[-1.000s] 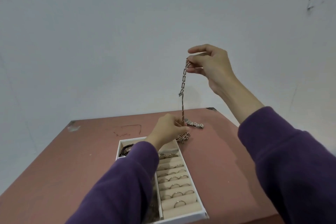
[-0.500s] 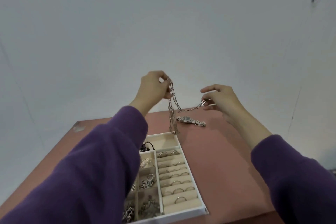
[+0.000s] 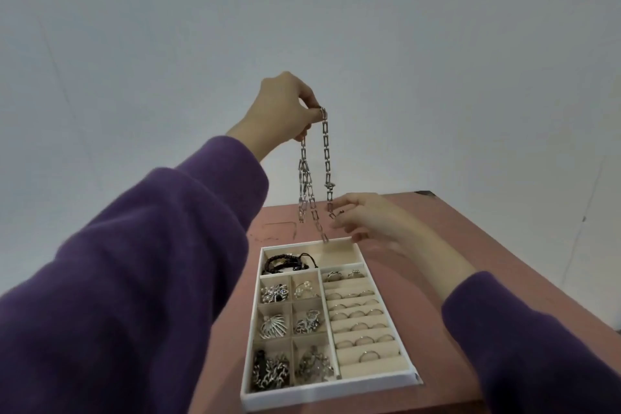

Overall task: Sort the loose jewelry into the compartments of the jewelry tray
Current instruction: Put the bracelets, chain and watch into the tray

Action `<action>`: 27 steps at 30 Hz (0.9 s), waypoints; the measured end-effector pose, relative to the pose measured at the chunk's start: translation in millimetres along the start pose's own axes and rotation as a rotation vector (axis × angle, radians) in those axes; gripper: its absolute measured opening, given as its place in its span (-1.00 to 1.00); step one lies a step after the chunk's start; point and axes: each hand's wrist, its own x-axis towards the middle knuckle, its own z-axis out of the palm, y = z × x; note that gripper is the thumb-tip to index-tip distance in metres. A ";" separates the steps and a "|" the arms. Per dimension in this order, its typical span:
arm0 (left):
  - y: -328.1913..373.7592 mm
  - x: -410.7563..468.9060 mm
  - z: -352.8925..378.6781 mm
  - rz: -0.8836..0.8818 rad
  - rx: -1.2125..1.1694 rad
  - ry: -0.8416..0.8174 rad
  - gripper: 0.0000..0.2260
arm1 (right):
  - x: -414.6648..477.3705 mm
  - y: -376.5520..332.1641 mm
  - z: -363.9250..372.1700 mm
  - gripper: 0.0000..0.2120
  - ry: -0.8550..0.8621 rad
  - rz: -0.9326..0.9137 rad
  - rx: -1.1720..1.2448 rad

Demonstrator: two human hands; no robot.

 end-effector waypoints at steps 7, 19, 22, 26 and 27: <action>-8.8 -11.7 -1.4 -0.021 0.096 -0.098 -0.86 | -4.7 -5.9 5.9 -0.92 -0.043 0.005 -0.285; -22.2 -26.8 7.5 -0.145 -0.006 -0.193 -0.90 | -1.0 -71.6 -9.0 -0.76 0.030 -0.154 -0.012; -25.4 -31.9 2.4 -0.196 -0.116 -0.222 -0.84 | 0.0 -74.2 -6.3 -0.78 0.061 -0.134 -0.054; -31.1 -41.5 -3.5 -0.213 -0.300 -0.248 -0.81 | 1.7 -75.8 -4.6 -0.88 0.109 -0.131 -0.079; -33.1 -44.2 -3.5 -0.210 -0.336 -0.246 -0.82 | 2.4 -76.8 -3.8 -0.90 0.128 -0.143 -0.080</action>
